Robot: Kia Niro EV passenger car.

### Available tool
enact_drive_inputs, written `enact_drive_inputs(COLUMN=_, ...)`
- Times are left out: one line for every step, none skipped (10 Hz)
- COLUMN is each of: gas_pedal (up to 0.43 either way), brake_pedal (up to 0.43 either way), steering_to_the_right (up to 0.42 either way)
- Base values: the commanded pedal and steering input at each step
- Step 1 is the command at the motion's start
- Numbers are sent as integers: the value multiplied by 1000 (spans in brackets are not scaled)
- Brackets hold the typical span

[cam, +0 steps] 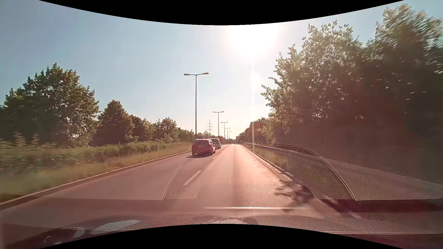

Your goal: Follow the waypoints while adhering to traffic rules and regulations

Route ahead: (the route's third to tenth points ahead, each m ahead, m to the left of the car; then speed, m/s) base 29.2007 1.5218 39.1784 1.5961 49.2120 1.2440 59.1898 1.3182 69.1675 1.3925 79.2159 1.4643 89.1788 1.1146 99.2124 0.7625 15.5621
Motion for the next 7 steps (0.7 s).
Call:
enact_drive_inputs(gas_pedal=98, brake_pedal=6, steering_to_the_right=1)
enact_drive_inputs(gas_pedal=79, brake_pedal=6, steering_to_the_right=1)
enact_drive_inputs(gas_pedal=67, brake_pedal=6, steering_to_the_right=1)
enact_drive_inputs(gas_pedal=67, brake_pedal=6, steering_to_the_right=1)
enact_drive_inputs(gas_pedal=67, brake_pedal=6, steering_to_the_right=1)
enact_drive_inputs(gas_pedal=67, brake_pedal=6, steering_to_the_right=1)
enact_drive_inputs(gas_pedal=67, brake_pedal=6, steering_to_the_right=1)
